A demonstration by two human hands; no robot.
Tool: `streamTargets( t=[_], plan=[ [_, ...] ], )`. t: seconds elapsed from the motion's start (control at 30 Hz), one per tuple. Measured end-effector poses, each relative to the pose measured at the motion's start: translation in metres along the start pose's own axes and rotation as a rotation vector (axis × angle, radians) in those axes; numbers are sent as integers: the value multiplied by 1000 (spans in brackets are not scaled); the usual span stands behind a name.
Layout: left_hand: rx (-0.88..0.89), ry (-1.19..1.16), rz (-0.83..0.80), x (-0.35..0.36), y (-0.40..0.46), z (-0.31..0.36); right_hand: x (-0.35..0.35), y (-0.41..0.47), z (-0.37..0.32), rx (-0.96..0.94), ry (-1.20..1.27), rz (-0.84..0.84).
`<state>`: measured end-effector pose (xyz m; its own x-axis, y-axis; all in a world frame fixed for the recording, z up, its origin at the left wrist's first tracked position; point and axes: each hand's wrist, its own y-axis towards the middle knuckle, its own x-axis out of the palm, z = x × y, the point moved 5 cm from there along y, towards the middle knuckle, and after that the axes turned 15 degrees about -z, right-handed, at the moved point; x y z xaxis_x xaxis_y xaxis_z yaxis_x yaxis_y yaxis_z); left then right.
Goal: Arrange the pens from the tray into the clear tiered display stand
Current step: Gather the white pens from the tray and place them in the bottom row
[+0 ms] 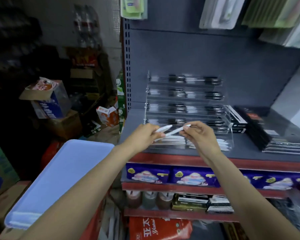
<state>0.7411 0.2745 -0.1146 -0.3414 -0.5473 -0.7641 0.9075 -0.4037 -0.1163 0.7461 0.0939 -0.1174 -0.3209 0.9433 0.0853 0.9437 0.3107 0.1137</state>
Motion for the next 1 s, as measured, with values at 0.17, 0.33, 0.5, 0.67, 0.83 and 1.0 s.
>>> streamTargets(
  t=[0.17, 0.33, 0.5, 0.67, 0.83, 1.0],
  plan=[
    [21, -101, 45, 21, 42, 37, -86, -4, 1, -14, 101, 135],
    [-37, -167, 78, 45, 73, 49, -131, -4, 8, 61, -2, 168],
    [-148, -50, 117, 48, 88, 48, -171, -2, 5, 136, -573, 304],
    [-206, 90, 91, 55, 105, 57, -179, 3, 15, 236, -610, 200],
    [-187, 399, 73, 67, 113, 78, -177, 5, 16, 244, -621, 148],
    [-155, 511, 134, 65, 113, 84, -164, 1, -2, 45, -960, 217]
  ],
)
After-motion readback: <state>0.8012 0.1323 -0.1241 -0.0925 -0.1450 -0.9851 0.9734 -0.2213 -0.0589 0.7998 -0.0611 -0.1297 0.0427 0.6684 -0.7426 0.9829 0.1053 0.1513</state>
